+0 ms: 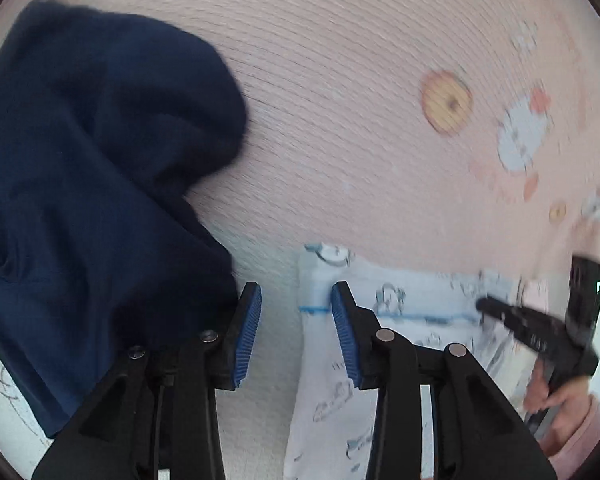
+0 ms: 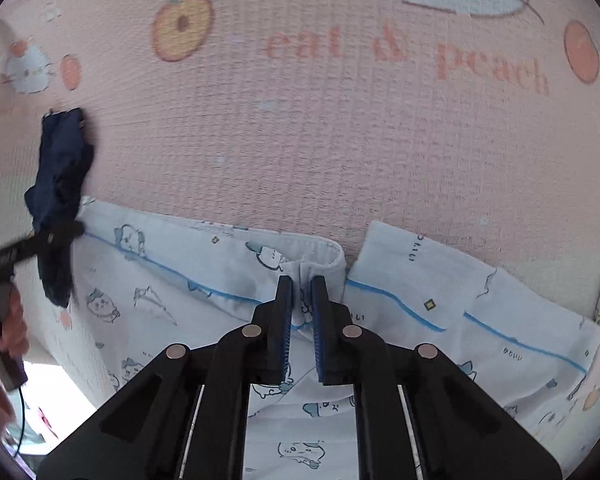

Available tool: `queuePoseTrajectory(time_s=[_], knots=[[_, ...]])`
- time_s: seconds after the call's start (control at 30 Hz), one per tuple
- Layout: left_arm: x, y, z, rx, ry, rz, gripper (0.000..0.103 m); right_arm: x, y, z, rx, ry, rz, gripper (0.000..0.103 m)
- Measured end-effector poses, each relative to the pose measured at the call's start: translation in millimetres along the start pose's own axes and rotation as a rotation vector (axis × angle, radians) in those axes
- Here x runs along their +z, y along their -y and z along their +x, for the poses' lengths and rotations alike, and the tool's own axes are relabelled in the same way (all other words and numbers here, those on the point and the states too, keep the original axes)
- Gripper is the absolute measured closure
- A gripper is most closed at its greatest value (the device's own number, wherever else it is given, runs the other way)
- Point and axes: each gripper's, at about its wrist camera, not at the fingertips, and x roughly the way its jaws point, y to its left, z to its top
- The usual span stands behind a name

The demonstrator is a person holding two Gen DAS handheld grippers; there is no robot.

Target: Fold clothes

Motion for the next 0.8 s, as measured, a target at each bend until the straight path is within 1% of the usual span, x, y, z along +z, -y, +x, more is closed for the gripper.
queuePoseTrajectory(time_s=[0.03, 0.07, 0.1, 0.2, 0.3, 0.33, 0.37, 0.4, 0.43, 0.53, 0.57, 0.6, 0.67, 0.7, 0.73, 0.77, 0.8], knots=[[2, -3, 2, -0.007, 0.0, -0.006, 0.07, -1, -3, 0, -0.008, 0.009, -0.014, 0.095], [2, -2, 6, -0.023, -0.013, 0.016, 0.084, -3, 5, -7, -0.032, 0.006, -0.018, 0.095], [0, 6, 7, -0.042, -0.024, 0.049, 0.088, -5, 13, -15, -0.057, 0.002, -0.021, 0.095], [-16, 44, 11, -0.101, -0.06, 0.196, 0.088, -12, 37, -37, -0.132, -0.008, -0.031, 0.095], [-38, 74, 26, -0.144, -0.16, 0.3, 0.087, -17, 50, -45, -0.112, -0.005, 0.011, 0.095], [-43, 78, 31, -0.144, -0.196, 0.313, 0.087, -18, 52, -46, -0.122, -0.007, 0.012, 0.095], [-46, 78, 35, -0.133, -0.219, 0.312, 0.087, -19, 54, -47, -0.132, -0.009, 0.012, 0.095], [-48, 76, 35, -0.119, -0.226, 0.306, 0.087, -20, 56, -47, -0.142, -0.012, 0.011, 0.095], [-47, 70, 27, -0.103, -0.194, 0.287, 0.087, -20, 58, -46, -0.153, -0.017, 0.019, 0.095], [-37, 46, -5, -0.052, -0.043, 0.204, 0.083, -18, 56, -38, -0.125, -0.017, 0.066, 0.095], [-34, 39, -10, -0.03, -0.003, 0.169, 0.078, -18, 60, -42, -0.124, -0.015, 0.067, 0.095], [-32, 33, -10, -0.02, 0.019, 0.135, 0.068, -19, 63, -46, -0.123, -0.012, 0.068, 0.096], [-22, 12, -17, -0.043, 0.009, 0.092, 0.059, -18, 71, -44, -0.115, -0.007, 0.073, 0.096], [-19, 10, -12, -0.049, -0.006, 0.089, 0.058, -22, 71, -42, -0.101, 0.0, 0.076, 0.096], [-15, 8, -6, -0.055, -0.021, 0.086, 0.058, -25, 80, -46, -0.089, 0.011, 0.073, 0.096], [-13, 8, -1, -0.057, -0.031, 0.089, 0.058, -21, 79, -46, -0.07, 0.026, 0.063, 0.096], [-13, 14, 8, -0.049, -0.033, 0.111, 0.06, -16, 77, -46, -0.052, 0.041, 0.054, 0.096]])
